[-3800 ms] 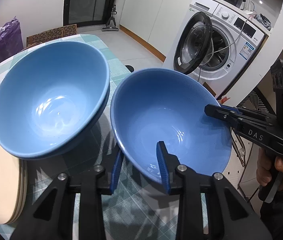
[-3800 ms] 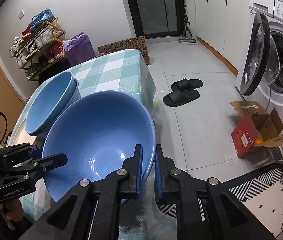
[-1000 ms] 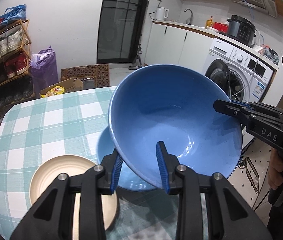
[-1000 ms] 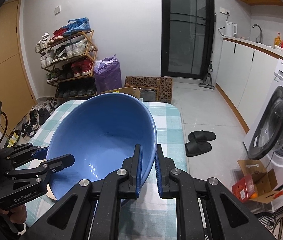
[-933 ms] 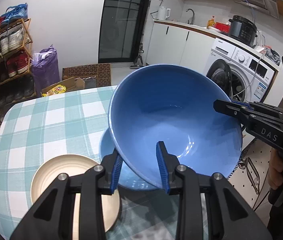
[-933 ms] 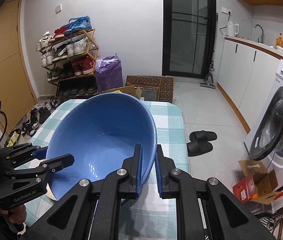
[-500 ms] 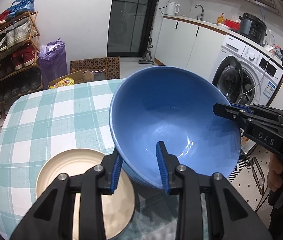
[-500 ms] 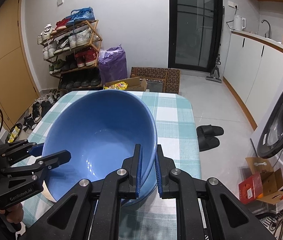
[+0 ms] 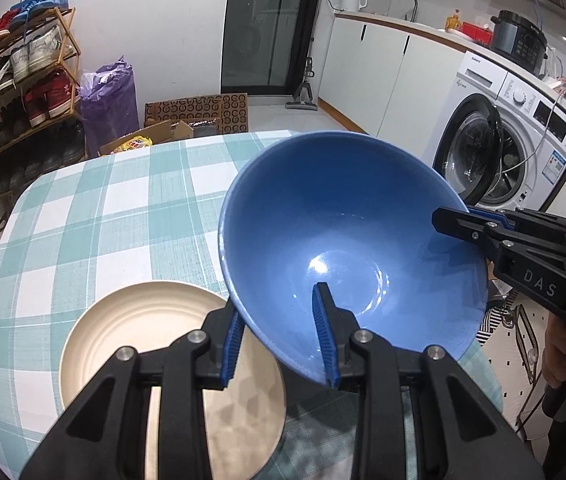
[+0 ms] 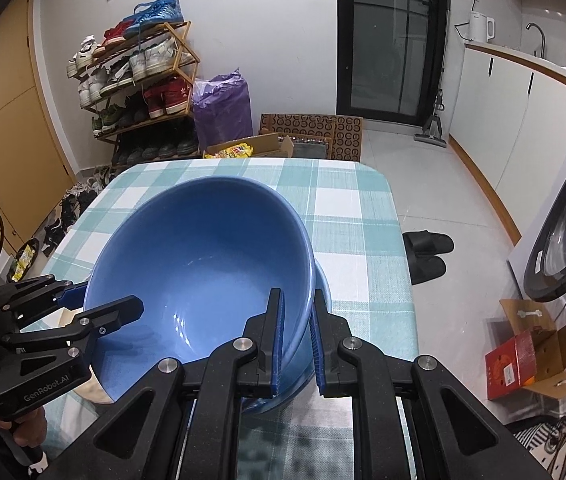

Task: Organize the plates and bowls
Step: 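Lower the held bowl into the bowl stack and open both grippers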

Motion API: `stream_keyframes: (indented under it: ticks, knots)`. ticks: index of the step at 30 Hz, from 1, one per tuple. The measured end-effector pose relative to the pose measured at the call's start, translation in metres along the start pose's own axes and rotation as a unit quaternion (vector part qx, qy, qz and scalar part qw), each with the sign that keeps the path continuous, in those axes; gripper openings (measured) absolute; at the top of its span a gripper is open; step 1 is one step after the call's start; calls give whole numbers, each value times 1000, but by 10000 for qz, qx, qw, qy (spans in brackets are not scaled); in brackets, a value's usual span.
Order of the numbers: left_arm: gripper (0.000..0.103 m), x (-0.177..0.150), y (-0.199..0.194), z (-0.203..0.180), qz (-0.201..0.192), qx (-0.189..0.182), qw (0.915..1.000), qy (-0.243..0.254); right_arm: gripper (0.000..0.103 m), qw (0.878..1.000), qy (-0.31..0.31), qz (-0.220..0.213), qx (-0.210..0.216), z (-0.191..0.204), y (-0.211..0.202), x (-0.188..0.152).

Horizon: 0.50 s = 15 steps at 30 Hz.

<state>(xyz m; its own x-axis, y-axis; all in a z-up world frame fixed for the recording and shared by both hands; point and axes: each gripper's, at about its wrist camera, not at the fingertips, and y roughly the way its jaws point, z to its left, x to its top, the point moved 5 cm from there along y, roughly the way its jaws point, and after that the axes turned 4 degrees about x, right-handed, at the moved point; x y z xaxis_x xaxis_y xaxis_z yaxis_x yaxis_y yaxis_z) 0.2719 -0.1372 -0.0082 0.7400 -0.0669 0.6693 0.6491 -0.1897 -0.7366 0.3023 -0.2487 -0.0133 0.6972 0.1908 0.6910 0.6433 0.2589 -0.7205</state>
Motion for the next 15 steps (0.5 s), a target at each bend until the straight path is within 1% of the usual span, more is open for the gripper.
stream_keyframes:
  ticks: [8, 15]
  knots:
    - [32, -3, 15, 2, 99, 55, 9999, 16, 13, 9999, -34, 85, -135, 1, 15, -4]
    - [32, -5, 20, -1, 87, 136, 9998, 142, 13, 9990, -180, 144, -378, 4, 23, -10]
